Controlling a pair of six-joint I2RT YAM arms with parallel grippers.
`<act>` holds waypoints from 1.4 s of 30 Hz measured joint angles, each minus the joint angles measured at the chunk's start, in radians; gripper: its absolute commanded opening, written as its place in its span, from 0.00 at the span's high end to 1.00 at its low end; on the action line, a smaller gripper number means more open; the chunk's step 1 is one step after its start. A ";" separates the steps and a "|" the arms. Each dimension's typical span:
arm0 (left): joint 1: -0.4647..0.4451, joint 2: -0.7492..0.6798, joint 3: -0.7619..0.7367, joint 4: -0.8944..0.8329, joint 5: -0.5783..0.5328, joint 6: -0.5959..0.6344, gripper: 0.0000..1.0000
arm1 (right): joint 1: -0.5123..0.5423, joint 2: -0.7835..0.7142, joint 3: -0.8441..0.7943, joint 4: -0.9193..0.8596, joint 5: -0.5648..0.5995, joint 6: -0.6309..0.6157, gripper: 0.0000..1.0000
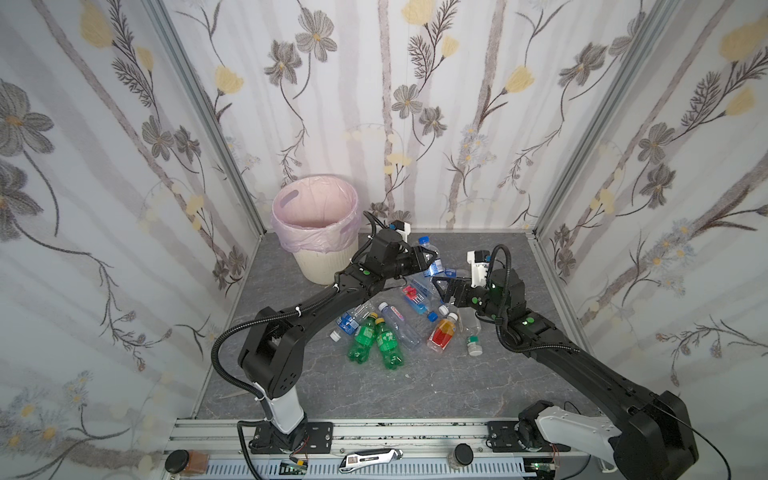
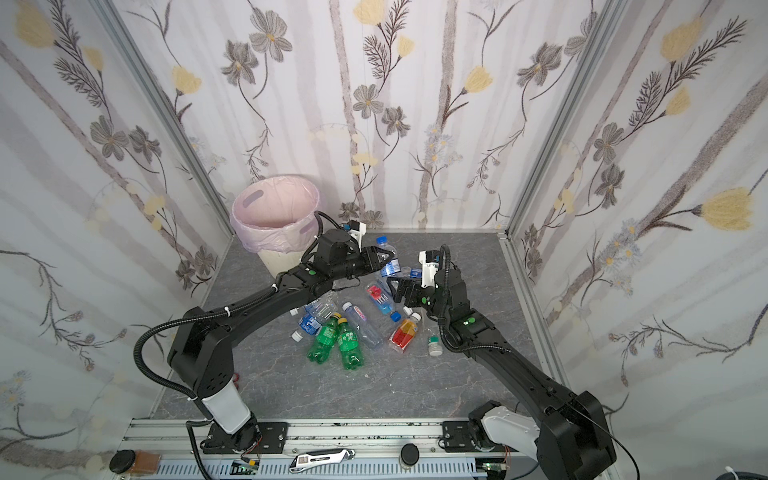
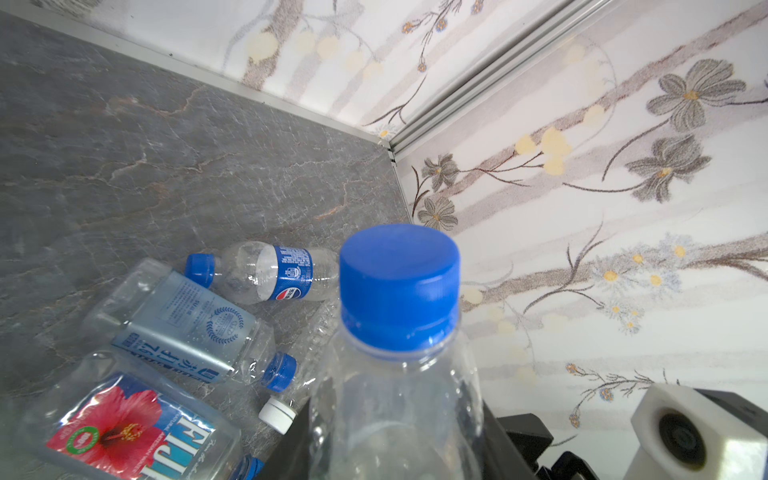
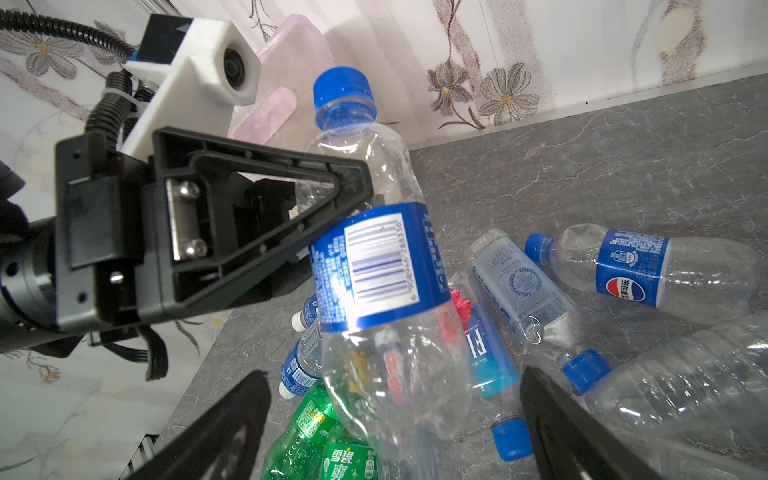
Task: Throw the plastic bottles in the bin
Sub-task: 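Close the left gripper on the bottle's base while the right gripper holds it, then carry the bottle over the bin with the left gripper while the right gripper withdraws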
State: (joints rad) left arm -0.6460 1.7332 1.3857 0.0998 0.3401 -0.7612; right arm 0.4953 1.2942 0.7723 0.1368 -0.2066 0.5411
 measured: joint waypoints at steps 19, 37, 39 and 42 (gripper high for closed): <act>0.140 -0.139 0.046 -0.034 -0.015 0.042 0.60 | 0.122 0.059 0.291 -0.094 0.092 -0.106 0.00; 0.409 -0.227 0.252 -0.126 -0.025 0.074 0.59 | 0.300 0.360 0.797 -0.248 0.213 -0.228 0.00; 0.445 -0.231 0.294 -0.129 -0.025 0.074 0.59 | 0.311 0.378 0.832 -0.260 0.214 -0.229 0.00; 0.494 -0.236 0.361 -0.126 -0.025 0.075 0.59 | 0.316 0.402 0.879 -0.265 0.217 -0.237 0.00</act>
State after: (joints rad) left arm -0.1516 1.4971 1.7470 -0.0265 0.3153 -0.6865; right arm 0.8116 1.6958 1.6516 -0.1284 0.0105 0.3046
